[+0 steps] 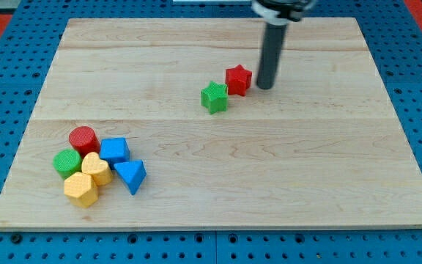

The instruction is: Move red star and green star towards center

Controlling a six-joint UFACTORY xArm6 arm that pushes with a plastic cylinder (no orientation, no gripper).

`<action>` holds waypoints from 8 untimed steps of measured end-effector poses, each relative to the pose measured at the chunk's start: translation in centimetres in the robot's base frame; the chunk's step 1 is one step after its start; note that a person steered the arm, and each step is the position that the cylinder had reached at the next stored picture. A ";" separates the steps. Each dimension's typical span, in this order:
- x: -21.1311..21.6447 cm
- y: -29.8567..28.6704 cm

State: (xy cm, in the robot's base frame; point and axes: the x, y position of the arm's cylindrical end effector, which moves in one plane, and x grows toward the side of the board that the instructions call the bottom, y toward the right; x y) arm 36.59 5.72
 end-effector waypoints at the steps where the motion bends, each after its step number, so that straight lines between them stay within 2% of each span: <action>1: -0.7 -5.8; 2: -1.6 -3.5; 3: -4.7 1.5; 5: -9.1 -9.4; 6: -6.6 -9.0; 7: -2.8 -5.1; 8: -2.5 -3.8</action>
